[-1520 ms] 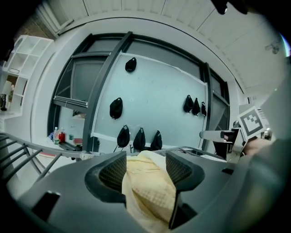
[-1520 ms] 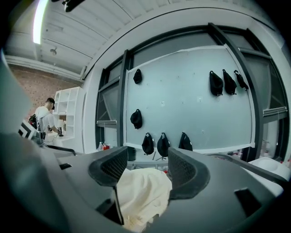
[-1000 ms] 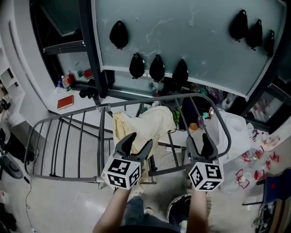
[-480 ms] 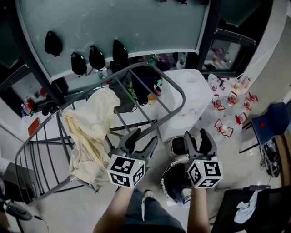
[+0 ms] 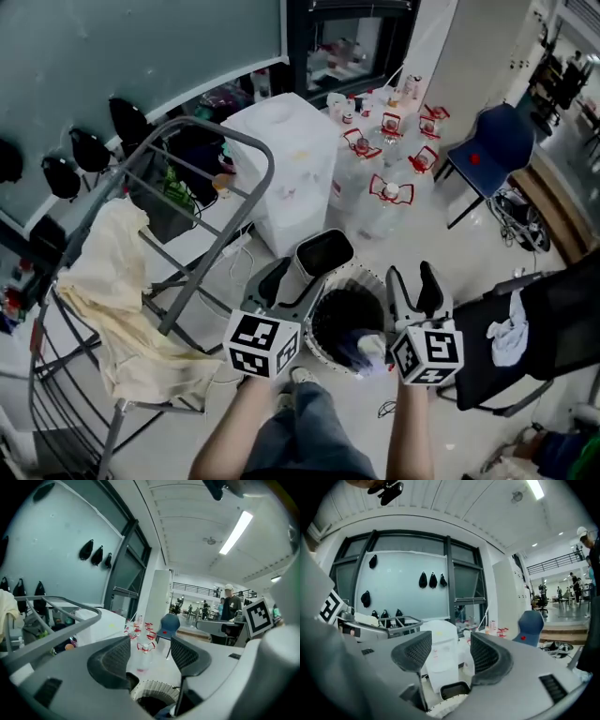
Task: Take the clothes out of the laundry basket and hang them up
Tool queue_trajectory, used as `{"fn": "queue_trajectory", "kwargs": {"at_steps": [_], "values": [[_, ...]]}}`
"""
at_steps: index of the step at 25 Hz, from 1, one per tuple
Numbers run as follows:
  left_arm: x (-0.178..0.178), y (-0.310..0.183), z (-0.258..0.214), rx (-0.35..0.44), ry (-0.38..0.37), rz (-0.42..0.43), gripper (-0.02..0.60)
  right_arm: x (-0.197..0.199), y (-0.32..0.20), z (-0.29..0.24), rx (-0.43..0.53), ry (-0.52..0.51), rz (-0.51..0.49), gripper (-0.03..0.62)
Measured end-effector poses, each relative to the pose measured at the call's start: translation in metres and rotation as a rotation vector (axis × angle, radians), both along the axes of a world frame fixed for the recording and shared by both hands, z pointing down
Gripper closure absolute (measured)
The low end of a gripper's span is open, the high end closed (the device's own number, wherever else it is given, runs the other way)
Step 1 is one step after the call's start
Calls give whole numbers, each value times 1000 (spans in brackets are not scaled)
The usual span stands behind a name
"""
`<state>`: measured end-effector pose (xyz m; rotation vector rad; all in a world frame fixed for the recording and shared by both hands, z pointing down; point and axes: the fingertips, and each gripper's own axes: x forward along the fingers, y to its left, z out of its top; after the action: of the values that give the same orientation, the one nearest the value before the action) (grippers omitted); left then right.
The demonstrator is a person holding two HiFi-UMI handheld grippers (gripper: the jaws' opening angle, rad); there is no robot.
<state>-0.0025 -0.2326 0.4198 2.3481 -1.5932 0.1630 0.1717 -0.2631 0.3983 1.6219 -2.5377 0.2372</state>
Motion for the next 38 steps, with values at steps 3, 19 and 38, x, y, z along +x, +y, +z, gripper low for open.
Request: {"fn": "queue_trajectory", "kwargs": {"at_steps": [3,19,38], "values": [[36,-4,18,-24,-6,83,318,41,15,21,-29,1,81,335],[229,-4,229,-243,-31,470,318,201,72,233,-272,-3,393,338],[283,26,482,-471,-67,568,318,224,100,558,-683,53,372,373]]}}
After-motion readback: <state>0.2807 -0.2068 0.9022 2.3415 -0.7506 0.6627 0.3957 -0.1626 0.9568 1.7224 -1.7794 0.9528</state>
